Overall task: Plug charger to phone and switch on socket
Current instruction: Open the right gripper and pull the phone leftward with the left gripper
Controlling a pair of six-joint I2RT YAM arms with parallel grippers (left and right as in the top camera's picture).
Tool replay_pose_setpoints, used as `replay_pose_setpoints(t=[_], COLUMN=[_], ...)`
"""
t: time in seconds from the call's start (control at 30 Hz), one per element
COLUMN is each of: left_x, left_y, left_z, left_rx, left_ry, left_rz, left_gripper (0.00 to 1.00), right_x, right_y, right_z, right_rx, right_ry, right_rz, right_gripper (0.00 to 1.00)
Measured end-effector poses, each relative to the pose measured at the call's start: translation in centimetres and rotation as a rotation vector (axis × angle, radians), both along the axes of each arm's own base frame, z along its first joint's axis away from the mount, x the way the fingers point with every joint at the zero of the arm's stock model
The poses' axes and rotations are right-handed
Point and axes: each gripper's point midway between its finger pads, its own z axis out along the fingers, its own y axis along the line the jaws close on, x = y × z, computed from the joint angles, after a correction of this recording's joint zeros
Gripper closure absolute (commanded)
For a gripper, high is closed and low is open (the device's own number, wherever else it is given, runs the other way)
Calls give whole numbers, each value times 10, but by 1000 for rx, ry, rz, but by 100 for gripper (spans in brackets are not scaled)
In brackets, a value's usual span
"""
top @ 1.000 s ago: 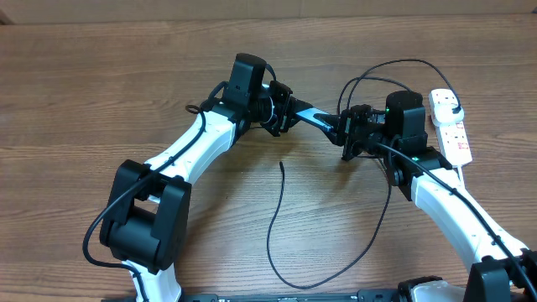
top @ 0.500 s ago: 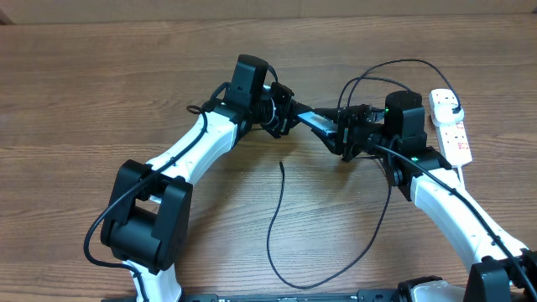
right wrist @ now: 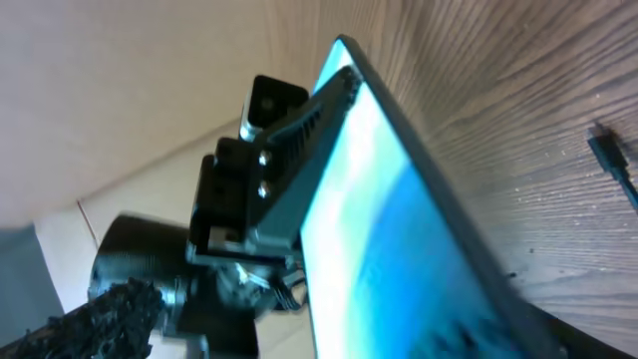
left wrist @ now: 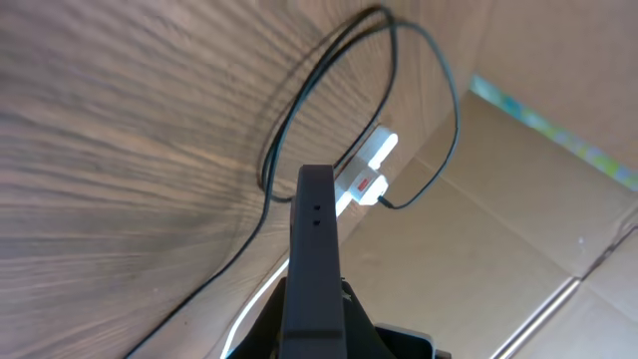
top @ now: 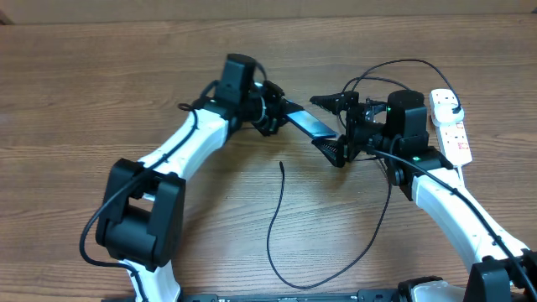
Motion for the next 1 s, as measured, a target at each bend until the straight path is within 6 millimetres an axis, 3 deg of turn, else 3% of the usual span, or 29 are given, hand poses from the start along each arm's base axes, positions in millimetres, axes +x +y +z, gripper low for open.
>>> replay_pose_setpoints(t=[0.2,0.33,0.53,0.83,1.0], left_x=[9,4,-8,-40,-41], left_y=[39,65,101,133,139], left_z=[-1,-6,-10,-16,-15], left_rx=[-9,-3,-14,-21,-10], left_ry=[-30,-21,-56,-57,-136], left_rz=[-23,-54,-128,-223,-270], left_gripper=[96,96,96,96,96], right_x=[-12,-25,-26,-27,-26], right_y=[3,2,-1,-5,-6], right_z=[-3,-17,-21,-26,-26], right_rx=[-50,-97,-140,-179,-206], right_ry=[-96,-78,-127,-163,-211], right_rz=[116,170,194,213,231], right_gripper=[0,0,0,0,0])
